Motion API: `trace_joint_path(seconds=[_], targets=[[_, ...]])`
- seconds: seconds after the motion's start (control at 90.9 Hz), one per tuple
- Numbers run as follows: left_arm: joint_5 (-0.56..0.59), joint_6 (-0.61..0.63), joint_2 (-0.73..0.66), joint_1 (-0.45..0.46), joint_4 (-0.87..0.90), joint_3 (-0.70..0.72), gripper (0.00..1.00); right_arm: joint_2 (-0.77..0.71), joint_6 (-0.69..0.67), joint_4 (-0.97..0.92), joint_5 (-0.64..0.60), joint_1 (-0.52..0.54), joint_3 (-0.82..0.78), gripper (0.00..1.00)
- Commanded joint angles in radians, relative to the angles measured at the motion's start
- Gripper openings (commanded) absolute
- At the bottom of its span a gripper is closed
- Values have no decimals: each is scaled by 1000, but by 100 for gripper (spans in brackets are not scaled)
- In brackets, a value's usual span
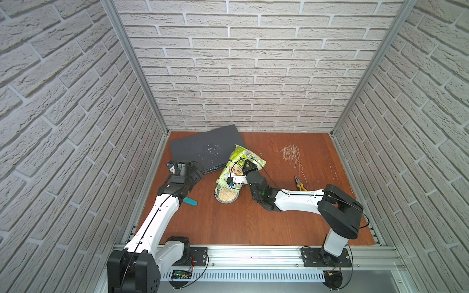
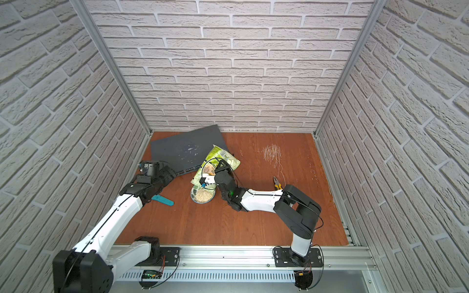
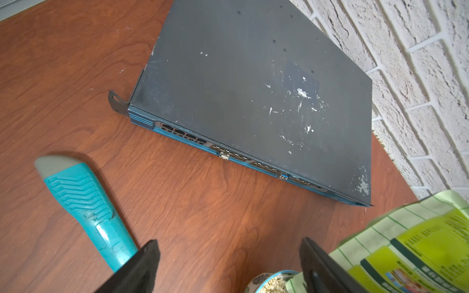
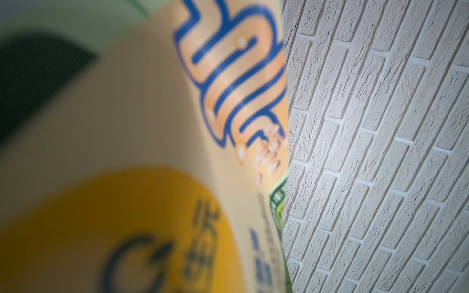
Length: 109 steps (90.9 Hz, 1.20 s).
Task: Pour the oats into the breakfast bowl
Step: Pour the oats into the bowl.
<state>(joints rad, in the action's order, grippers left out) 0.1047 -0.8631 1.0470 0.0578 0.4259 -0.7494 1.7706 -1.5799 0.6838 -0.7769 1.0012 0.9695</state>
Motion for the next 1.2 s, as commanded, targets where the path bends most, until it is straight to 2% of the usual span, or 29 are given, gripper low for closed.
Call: trace_joint_path(seconds=[0.0,0.209,0.495,0.858,1.089,1.188], targets=[[15,9,1,-6,2,-17,88,-51,60,149,-41,-4,54,3],[11,10,4,-7,2,-18,88,-51,76,136,-40,-4,48,4],[14,8,5,-7,1,-22,88,-20,5,209,-39,10,50,4],[23,19,8,-6,6,-29,89,-49,36,170,-31,13,41,4],[31,30,9,-6,21,-46,89,-105,219,-18,-21,-7,67,4],[37,39,5,-7,32,-56,89,-114,233,-33,-19,-15,59,3]])
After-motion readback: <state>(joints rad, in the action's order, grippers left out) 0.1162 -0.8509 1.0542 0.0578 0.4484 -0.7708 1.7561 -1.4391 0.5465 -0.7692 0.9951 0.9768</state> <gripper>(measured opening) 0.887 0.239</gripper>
